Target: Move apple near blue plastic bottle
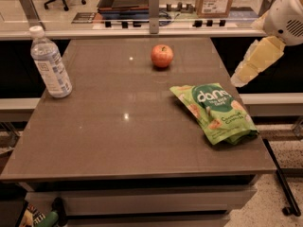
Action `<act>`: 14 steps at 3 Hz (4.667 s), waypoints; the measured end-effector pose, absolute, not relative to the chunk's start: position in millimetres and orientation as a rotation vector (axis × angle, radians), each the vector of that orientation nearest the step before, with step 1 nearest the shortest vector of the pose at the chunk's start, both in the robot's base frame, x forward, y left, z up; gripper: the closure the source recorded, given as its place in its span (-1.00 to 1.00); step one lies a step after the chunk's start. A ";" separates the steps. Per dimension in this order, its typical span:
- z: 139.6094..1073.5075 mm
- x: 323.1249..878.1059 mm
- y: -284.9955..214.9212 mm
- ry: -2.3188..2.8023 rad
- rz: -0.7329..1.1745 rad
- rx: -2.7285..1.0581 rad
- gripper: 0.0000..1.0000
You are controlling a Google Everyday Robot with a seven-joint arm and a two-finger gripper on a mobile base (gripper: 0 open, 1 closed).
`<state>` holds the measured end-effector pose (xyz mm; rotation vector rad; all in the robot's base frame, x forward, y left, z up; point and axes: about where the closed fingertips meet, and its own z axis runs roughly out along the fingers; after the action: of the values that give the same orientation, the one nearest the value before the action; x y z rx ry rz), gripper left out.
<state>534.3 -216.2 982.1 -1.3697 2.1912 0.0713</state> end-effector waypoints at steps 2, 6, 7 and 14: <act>947.7 613.7 -179.0 2.139 0.236 -1.063 -1.00; 896.3 722.6 -111.8 2.052 0.248 -0.911 -1.00; 876.1 735.0 -98.8 2.064 0.309 -0.914 -1.00; 835.1 755.5 -46.1 2.037 0.458 -0.954 0.74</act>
Offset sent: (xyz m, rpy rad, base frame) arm 0.1374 0.0564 -0.0545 0.3957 -0.1432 -0.2343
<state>755.5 -46.1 835.1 -0.9537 2.0367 0.4579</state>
